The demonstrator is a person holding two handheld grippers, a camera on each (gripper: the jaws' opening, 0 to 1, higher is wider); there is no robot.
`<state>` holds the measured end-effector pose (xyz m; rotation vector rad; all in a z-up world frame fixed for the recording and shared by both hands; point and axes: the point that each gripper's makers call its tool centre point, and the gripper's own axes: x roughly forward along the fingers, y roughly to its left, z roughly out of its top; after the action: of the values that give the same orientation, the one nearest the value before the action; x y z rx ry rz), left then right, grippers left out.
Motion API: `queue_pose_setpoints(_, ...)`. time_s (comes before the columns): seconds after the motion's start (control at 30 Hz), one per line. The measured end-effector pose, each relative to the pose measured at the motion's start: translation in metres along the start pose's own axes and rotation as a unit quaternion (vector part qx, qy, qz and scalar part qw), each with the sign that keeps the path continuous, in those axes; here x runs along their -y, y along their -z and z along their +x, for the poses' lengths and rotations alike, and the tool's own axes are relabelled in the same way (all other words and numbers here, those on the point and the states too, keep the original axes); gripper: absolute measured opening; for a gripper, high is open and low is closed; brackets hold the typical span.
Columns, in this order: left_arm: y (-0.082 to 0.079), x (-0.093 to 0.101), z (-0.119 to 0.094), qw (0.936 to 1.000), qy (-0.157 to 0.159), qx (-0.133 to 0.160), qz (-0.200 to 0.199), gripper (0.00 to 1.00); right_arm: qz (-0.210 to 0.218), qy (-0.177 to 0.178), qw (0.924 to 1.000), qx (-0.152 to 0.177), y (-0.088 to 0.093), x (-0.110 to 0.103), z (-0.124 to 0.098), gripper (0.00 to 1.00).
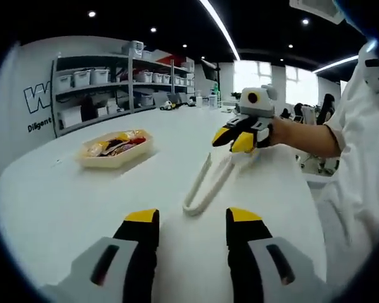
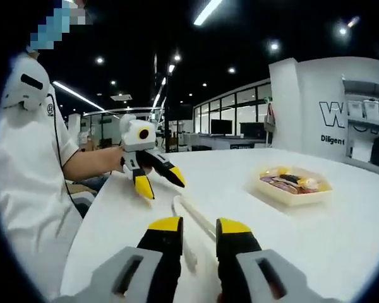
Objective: Place the target food into the container with the food tongs after gripping and lifting it, then release it inside without dropping or visibly crushing the food.
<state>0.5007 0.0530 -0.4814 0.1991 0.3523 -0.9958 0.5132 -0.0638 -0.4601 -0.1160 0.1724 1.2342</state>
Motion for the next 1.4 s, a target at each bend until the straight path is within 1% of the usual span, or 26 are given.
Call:
queue_pose_setpoints(0.07,-0.002,0.001,-0.004,1.0000,-0.005,0.006,-0.001,0.42,0.002,0.000,1.0000,-0.002,0.000,-0.002,0.000,0.17)
queue_pose_setpoints(0.2,-0.006,0.000,-0.011,0.9996,-0.020,0.017,-0.005,0.44,-0.001,0.011,0.9999,-0.008,-0.003,-0.006,0.000,0.25)
queue_pose_setpoints(0.37,-0.012,-0.004,-0.023,0.9984,-0.038,0.037,-0.018,0.47,0.003,0.038,0.9992,-0.011,-0.005,-0.004,-0.001,0.39)
queue_pose_setpoints(0.4,-0.014,-0.005,-0.027,0.9978,-0.043,0.044,-0.024,0.47,0.004,0.045,0.9989,-0.014,-0.004,-0.003,-0.002,0.42)
queue_pose_setpoints(0.47,-0.017,-0.007,-0.032,0.9969,-0.048,0.053,-0.032,0.48,0.009,0.053,0.9984,-0.015,-0.005,-0.003,-0.004,0.44)
queue_pose_setpoints(0.57,-0.023,-0.006,-0.038,0.9953,-0.050,0.069,-0.046,0.51,0.019,0.076,0.9968,-0.018,-0.002,0.004,-0.007,0.49)
queue_pose_setpoints(0.7,-0.022,-0.008,-0.041,0.9948,-0.064,0.065,-0.046,0.55,0.020,0.095,0.9950,-0.022,-0.003,0.004,-0.012,0.56)
queue_pose_setpoints(0.73,-0.022,-0.008,-0.042,0.9943,-0.068,0.065,-0.051,0.55,0.021,0.105,0.9940,-0.024,-0.003,0.005,-0.014,0.57)
queue_pose_setpoints(0.83,-0.026,-0.011,-0.046,0.9921,-0.079,0.074,-0.063,0.56,0.023,0.125,0.9916,-0.025,-0.007,0.009,-0.019,0.60)
queue_pose_setpoints(0.97,-0.032,-0.013,-0.048,0.9899,-0.092,0.079,-0.074,0.60,0.029,0.150,0.9877,-0.033,-0.010,0.015,-0.026,0.63)
queue_pose_setpoints(1.03,-0.033,-0.015,-0.049,0.9891,-0.099,0.078,-0.076,0.61,0.042,0.161,0.9853,-0.040,-0.011,0.018,-0.029,0.65)
queue_pose_setpoints(1.13,-0.033,-0.017,-0.050,0.9882,-0.108,0.073,-0.080,0.65,0.053,0.170,0.9831,-0.045,-0.011,0.019,-0.032,0.71)
queue_pose_setpoints(1.27,-0.033,-0.018,-0.051,0.9873,-0.119,0.059,-0.088,0.69,0.060,0.175,0.9814,-0.050,-0.012,0.018,-0.034,0.73)
queue_pose_setpoints(1.4,-0.038,-0.017,-0.054,0.9863,-0.127,0.061,-0.085,0.73,0.068,0.181,0.9795,-0.054,-0.013,0.019,-0.036,0.77)
